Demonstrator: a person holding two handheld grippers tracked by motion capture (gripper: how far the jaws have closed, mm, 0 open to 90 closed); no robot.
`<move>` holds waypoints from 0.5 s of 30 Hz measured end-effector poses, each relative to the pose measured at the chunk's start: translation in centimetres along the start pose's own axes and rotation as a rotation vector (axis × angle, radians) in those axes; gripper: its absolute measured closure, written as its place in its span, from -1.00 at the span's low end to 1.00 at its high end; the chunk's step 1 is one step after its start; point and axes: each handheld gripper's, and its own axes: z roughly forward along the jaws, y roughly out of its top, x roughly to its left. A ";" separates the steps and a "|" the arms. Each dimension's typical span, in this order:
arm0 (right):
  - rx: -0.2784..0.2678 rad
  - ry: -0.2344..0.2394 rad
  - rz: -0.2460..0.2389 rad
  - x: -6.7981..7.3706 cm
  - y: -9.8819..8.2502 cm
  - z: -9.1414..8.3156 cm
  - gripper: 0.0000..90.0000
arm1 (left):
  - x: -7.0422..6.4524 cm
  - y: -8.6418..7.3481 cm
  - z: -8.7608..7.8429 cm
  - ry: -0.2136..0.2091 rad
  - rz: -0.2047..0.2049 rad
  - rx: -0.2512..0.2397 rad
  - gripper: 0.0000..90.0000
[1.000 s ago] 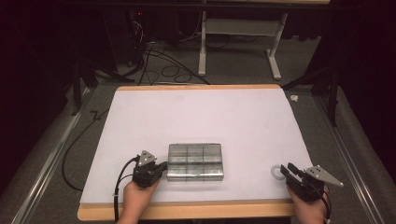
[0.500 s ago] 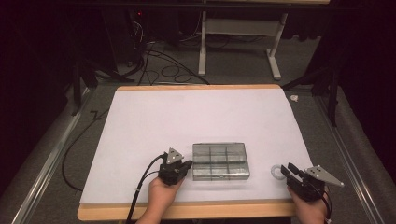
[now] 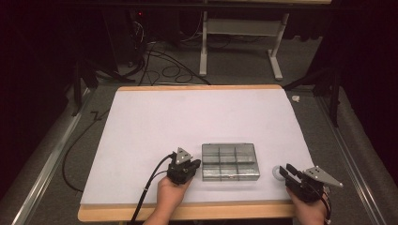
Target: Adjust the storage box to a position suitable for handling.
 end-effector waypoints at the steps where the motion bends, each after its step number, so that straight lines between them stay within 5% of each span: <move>1: 0.000 0.002 -0.004 0.1 0.0 0.0 0.47 | 0.4 0.4 -0.3 0.005 0.000 -0.020 0.96; 3: -0.001 0.005 -0.008 0.2 0.0 0.0 0.47 | 1.0 0.8 -0.7 0.016 0.015 -0.029 0.95; 10: 0.011 0.026 -0.030 1.2 0.0 0.2 0.48 | 8.0 3.6 -4.2 0.158 0.074 -0.098 0.90; 15: 0.018 0.037 -0.046 2.0 0.0 0.5 0.49 | 9.3 3.3 -4.7 0.152 0.072 -0.114 0.73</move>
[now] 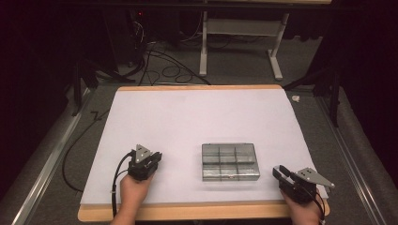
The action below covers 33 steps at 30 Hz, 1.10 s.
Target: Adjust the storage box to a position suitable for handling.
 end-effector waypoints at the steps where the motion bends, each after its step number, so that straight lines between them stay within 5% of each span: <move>1: 0.004 0.005 -0.007 0.4 0.0 0.1 0.50 | -0.3 -0.2 -0.2 -0.018 0.027 -0.019 0.71; 6: 0.014 0.015 -0.022 1.3 -0.1 0.1 0.56 | -0.6 -0.5 -0.4 -0.024 0.073 -0.025 0.39; 12: 0.036 0.034 -0.023 1.4 -0.2 -0.1 0.75 | -0.5 -0.4 -0.4 -0.030 0.058 -0.024 0.18; 18: 0.044 0.066 -0.065 2.1 0.2 -0.9 1.00 | -0.3 -0.2 -0.5 -0.037 0.030 -0.026 0.10; 33: 0.020 0.145 -0.090 3.1 -0.1 -1.4 1.00 | -0.4 -0.4 -0.5 -0.033 0.047 -0.025 0.07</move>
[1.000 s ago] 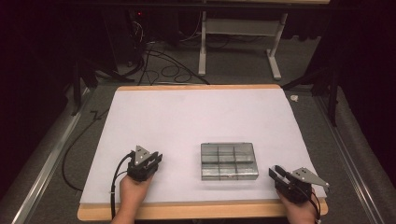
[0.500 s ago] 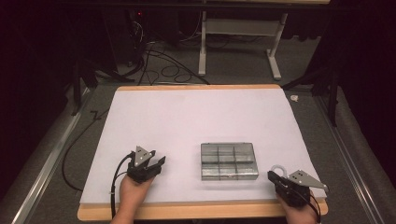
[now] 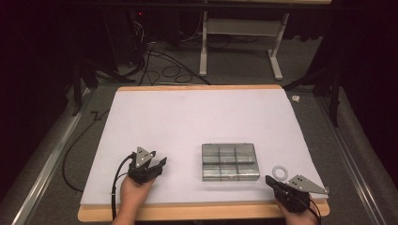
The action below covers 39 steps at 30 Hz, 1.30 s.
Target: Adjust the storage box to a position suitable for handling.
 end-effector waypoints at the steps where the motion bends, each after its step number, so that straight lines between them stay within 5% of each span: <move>1: -0.001 0.001 -0.001 0.1 0.0 0.0 1.00 | 0.0 0.0 0.0 -0.001 0.001 0.001 0.07; 39: 0.000 0.042 -0.015 0.8 0.4 0.9 1.00 | 0.0 -0.1 0.1 0.004 0.007 0.003 0.08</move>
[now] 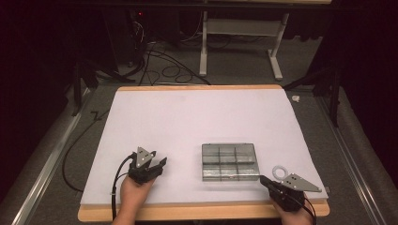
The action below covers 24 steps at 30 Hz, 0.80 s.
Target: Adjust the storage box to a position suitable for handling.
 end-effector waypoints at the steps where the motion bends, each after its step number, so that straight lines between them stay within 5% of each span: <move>1: 0.000 0.001 0.003 0.0 0.0 0.0 1.00 | 0.0 0.0 0.0 -0.001 -0.002 -0.002 0.08; 24: -0.035 0.005 0.005 0.0 0.6 -0.2 1.00 | -0.1 0.0 -0.1 -0.018 0.003 0.000 0.12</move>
